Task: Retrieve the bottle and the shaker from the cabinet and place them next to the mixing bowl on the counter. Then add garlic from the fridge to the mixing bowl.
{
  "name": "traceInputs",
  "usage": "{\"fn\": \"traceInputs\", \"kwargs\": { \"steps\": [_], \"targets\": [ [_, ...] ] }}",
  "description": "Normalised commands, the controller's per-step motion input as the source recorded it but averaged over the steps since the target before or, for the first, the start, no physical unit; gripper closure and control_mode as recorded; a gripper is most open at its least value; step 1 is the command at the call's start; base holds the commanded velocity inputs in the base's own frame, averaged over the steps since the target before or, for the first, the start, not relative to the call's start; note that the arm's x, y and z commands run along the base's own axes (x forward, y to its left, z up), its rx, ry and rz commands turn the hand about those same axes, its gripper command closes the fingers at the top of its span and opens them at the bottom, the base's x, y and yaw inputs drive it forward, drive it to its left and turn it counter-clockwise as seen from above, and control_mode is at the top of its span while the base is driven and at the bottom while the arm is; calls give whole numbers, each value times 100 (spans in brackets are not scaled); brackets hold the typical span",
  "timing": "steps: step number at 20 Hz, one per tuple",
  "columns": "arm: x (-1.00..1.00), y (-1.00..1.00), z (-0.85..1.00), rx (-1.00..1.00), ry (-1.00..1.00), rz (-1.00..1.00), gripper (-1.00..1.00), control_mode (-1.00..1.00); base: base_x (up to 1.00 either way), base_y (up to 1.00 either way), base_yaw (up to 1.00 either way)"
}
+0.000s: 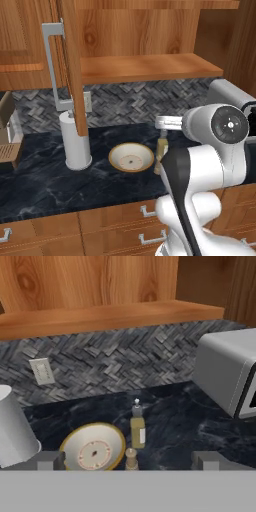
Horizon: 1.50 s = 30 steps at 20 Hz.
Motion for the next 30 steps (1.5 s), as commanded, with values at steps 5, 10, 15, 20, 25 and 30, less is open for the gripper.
{"fn": "traceInputs", "kwargs": {
  "steps": [5, 10, 15, 20, 25, 30],
  "targets": [
    [-9, 0, 0, 0, 0, 0, -100, -100, 0, 0, 0],
    [0, 0, 0, 0, 0, 0, -100, 100, -100, -6, -4],
    [0, 0, 0, 0, 0, 0, -100, 100, -100, 0, -3],
    [0, 0, 0, 0, 0, 0, -100, 100, -56, 0, -1],
    [0, 0, 0, 0, 0, 0, -100, 100, -5, 4, -63],
    [0, 0, 0, 0, 0, 0, -100, 100, 0, 7, -100]
  ]
}}
